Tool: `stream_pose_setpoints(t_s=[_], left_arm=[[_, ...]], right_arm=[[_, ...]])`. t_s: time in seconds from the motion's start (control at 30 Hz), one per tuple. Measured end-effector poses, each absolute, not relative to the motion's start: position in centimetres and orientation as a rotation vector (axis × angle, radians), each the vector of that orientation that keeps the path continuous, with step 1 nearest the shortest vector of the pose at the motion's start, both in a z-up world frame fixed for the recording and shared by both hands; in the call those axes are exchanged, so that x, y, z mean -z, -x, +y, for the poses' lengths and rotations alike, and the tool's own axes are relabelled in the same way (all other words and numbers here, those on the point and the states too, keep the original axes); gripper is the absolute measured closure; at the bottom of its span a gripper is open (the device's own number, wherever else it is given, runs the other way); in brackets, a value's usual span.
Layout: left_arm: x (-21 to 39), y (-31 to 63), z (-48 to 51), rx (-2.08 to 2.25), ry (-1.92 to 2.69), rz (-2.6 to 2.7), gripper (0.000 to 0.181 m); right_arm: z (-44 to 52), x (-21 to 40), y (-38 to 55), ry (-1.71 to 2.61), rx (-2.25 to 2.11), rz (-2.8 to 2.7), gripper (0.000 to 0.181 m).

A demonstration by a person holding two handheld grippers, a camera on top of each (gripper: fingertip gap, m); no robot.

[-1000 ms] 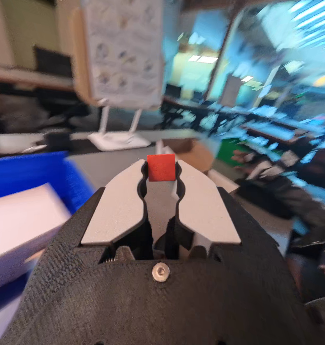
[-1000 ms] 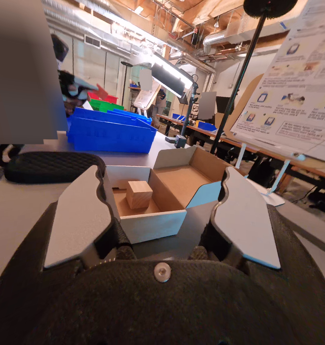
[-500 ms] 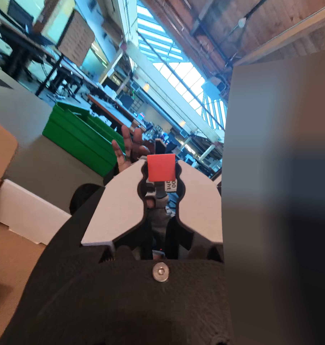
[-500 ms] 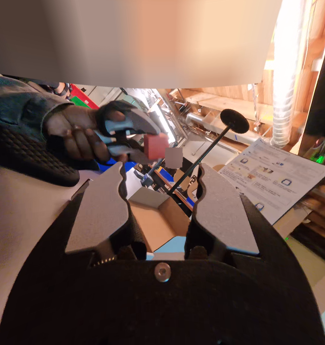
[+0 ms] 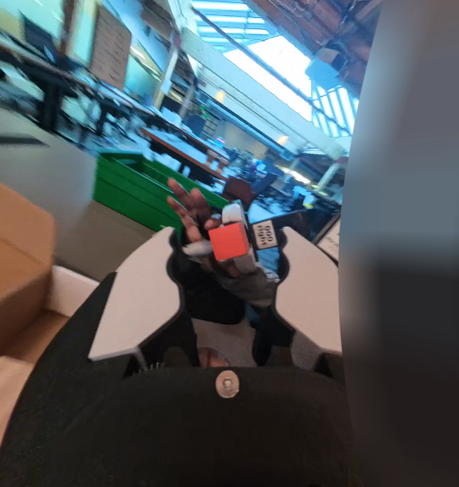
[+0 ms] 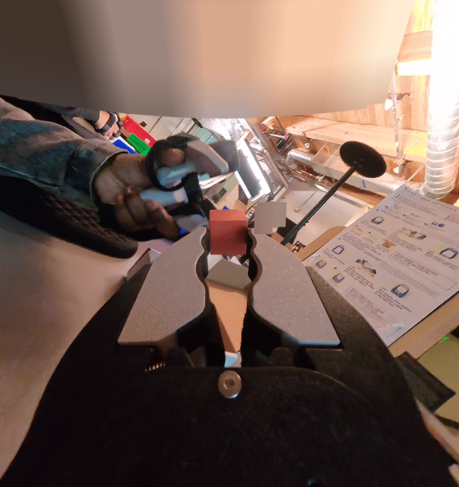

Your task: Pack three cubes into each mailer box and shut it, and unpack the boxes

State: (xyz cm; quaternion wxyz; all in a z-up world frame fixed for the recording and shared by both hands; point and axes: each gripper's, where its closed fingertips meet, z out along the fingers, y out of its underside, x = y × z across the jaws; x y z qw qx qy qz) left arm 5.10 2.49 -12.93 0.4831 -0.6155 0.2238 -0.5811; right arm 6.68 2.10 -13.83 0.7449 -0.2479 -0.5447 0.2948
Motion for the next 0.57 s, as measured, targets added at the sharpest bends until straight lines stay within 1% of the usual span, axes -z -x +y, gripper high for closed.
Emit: stream_pose_setpoints(t_s=[0.03, 0.17, 0.27, 0.33, 0.43, 0.57], left_arm=[[12.3, -3.6, 2.9, 1.306, 1.469, 0.535, 0.102], [11.0, 6.0, 4.3, 0.703, 1.303, 0.371, 0.099], [13.0, 11.0, 4.0, 0.442, 1.287, 0.387, 0.101], [14.5, 12.5, 3.9, 0.438, 1.327, 0.354, 0.1], [13.7, 12.1, 3.3, 0.514, 1.276, 0.328, 0.101], [14.1, 12.0, 3.4, 0.465, 1.295, 0.344, 0.101]], right_arm=[[2.3, 13.9, -6.7, 0.569, -0.671, -1.197, 0.156], [4.0, 15.4, -5.9, 0.756, -0.717, -1.267, 0.155], [5.1, 17.2, -4.7, 0.926, -0.705, -1.429, 0.155], [6.0, 18.5, -3.7, 1.057, -0.637, -1.58, 0.155], [6.6, 20.9, -2.5, 1.268, -0.523, -1.871, 0.155], [7.6, 23.1, -1.3, 1.438, -0.352, -2.138, 0.155]])
